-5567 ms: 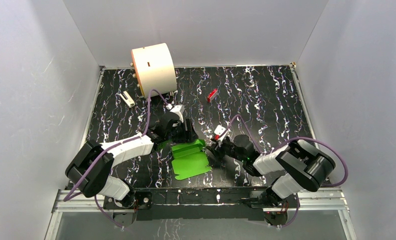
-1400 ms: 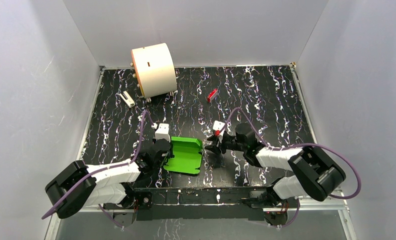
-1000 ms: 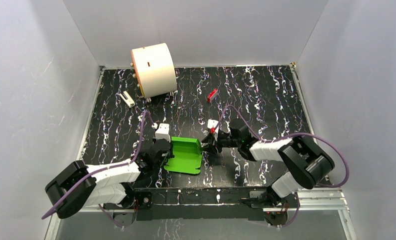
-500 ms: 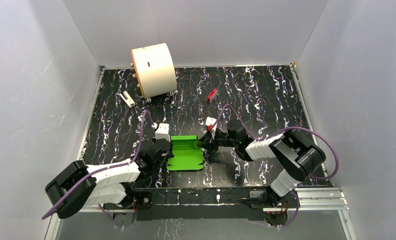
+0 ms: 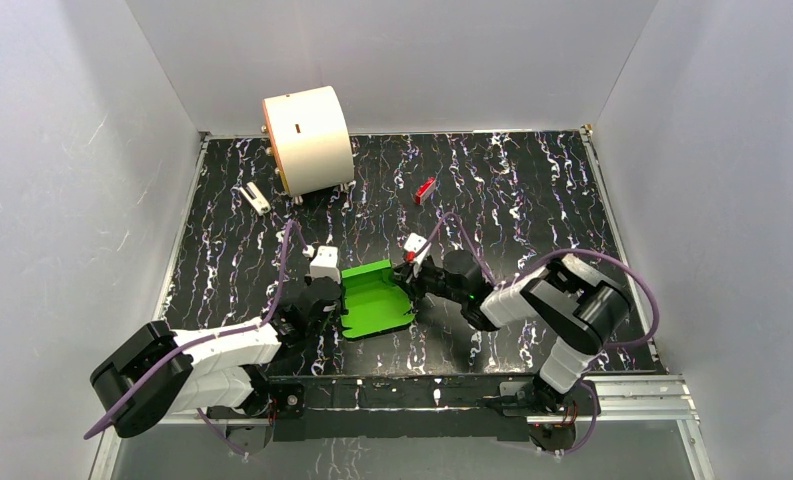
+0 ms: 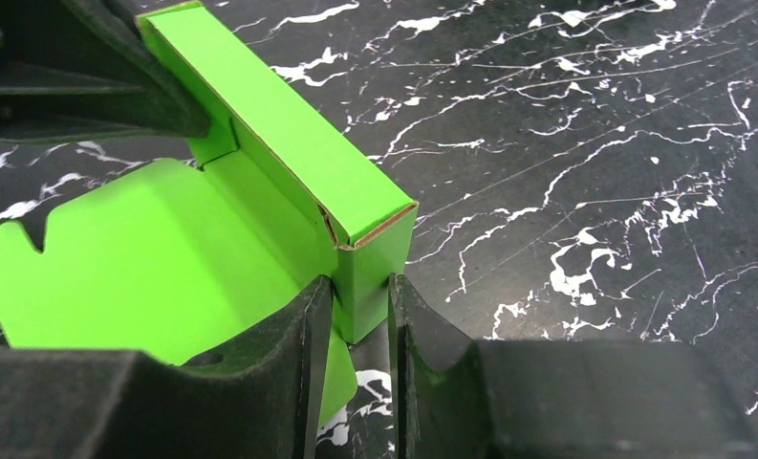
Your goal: Fold the paper box
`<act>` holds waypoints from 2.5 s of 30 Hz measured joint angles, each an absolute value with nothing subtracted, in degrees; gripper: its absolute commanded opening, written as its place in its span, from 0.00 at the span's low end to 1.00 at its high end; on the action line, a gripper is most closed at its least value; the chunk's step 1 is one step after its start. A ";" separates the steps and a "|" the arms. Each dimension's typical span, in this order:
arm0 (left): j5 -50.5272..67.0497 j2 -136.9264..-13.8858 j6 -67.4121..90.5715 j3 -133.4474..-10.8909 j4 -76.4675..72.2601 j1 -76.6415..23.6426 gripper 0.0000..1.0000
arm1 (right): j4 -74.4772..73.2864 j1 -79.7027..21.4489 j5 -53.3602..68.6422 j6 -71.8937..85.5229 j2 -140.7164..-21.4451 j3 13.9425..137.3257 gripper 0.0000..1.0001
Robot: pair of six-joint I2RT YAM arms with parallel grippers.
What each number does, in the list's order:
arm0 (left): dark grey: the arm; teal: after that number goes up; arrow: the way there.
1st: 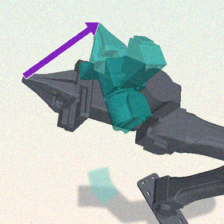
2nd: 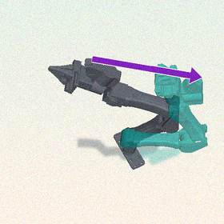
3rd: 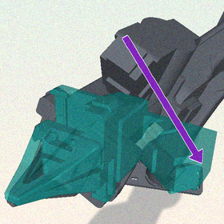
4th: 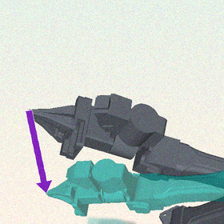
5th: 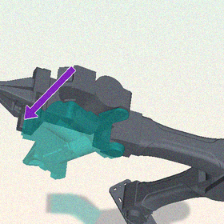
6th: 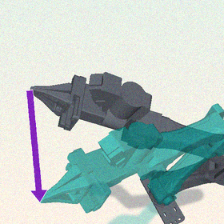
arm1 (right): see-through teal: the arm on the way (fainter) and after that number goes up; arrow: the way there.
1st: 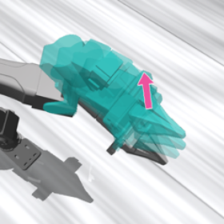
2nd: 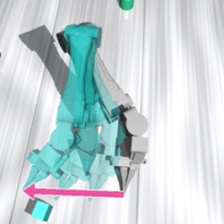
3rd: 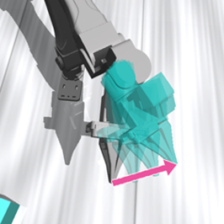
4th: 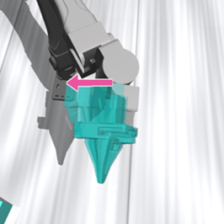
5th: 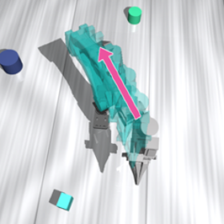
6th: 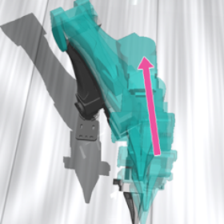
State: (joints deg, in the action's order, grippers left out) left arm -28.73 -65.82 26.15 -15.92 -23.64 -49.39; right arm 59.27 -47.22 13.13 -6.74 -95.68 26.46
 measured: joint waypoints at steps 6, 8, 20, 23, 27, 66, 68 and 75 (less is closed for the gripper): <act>-28.53 -65.82 25.67 -15.92 -23.64 -49.36 0.06 | 64.38 -48.64 7.62 -6.37 -99.72 26.48 0.25; -28.40 -65.80 25.52 -15.92 -23.64 -49.36 0.06 | 66.17 -49.19 5.56 -6.15 -100.84 26.48 0.23; -25.30 -64.12 26.28 -15.92 -22.15 -49.43 0.15 | 73.76 -54.02 -10.87 -5.08 -105.41 26.52 0.09; -22.79 -62.26 27.55 -15.92 -20.29 -49.74 0.21 | 73.89 -54.15 -12.49 -4.93 -105.49 26.59 0.07; -20.14 -58.48 29.76 -16.56 -16.43 -49.98 0.31 | 73.38 -54.17 -13.02 -5.56 -105.49 26.83 0.06; -2.85 -81.84 36.29 -44.99 -3.64 -36.18 0.58 | 73.95 -54.02 -6.17 -7.57 -105.84 26.46 0.06; -0.38 -82.72 36.69 -45.06 -4.86 -36.14 0.56 | 74.72 -54.02 -6.33 -7.38 -106.30 26.46 0.07; 5.04 -85.14 38.22 -45.50 -7.68 -35.81 0.49 | 76.88 -54.02 -8.43 -6.17 -107.50 26.37 0.13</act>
